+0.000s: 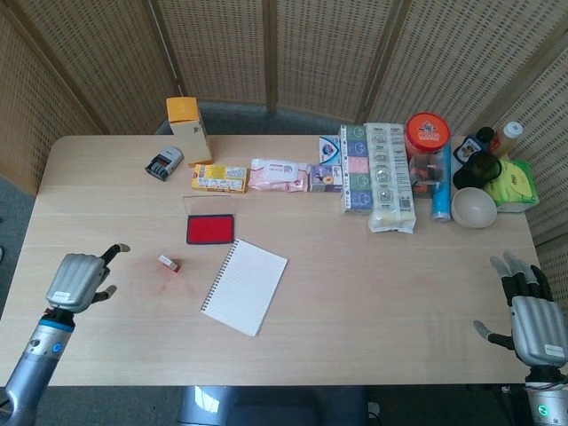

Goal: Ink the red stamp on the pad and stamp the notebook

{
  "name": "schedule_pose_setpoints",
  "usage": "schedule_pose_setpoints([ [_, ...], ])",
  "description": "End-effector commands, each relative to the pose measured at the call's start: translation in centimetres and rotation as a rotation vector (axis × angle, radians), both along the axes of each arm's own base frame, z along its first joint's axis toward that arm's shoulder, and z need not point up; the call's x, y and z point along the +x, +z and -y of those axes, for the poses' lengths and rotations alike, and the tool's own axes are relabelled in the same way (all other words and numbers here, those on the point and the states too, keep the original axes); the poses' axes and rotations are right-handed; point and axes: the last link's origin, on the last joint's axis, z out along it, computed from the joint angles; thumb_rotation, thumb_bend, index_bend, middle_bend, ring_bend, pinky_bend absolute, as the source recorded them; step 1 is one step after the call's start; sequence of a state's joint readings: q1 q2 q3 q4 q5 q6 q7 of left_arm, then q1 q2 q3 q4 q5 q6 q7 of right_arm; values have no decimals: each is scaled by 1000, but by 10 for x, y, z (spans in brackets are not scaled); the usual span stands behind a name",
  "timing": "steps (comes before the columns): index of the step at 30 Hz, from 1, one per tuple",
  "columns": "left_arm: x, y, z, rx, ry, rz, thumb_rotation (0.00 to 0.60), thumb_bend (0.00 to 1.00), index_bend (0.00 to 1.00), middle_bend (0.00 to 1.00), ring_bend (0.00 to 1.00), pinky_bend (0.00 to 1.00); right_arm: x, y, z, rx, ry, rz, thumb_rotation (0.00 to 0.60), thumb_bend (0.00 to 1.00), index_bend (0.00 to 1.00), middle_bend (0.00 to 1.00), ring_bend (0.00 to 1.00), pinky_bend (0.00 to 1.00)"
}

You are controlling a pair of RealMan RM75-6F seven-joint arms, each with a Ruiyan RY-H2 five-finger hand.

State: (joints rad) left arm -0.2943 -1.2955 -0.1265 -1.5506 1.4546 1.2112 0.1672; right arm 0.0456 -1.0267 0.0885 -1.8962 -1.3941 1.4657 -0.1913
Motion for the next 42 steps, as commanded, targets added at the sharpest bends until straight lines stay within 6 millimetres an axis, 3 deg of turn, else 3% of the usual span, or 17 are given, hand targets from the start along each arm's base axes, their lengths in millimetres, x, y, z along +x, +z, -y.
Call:
schedule_pose_setpoints([
  [1,5,-17,-23,-16,10,-14,600,230,310,1000,1000,1000,-4,-4,4,11,-19,-6,600,65,0,0,0,0],
  [7,10,-37,-44,-33,24,-40,600,320,356,1000,1000,1000,-8,-8,9,22,-44,-12,600,65,0,0,0,0],
  [13,15,-55,-54,-63,31,-51,600,324,384,1000,1000,1000,-11,-8,12,24,-57,-13,600,65,0,0,0,0],
  [42,17,-92,-59,-92,27,-91,600,349,399,1000,1000,1000,-15,-7,15,28,-77,-6,600,65,0,0,0,0],
])
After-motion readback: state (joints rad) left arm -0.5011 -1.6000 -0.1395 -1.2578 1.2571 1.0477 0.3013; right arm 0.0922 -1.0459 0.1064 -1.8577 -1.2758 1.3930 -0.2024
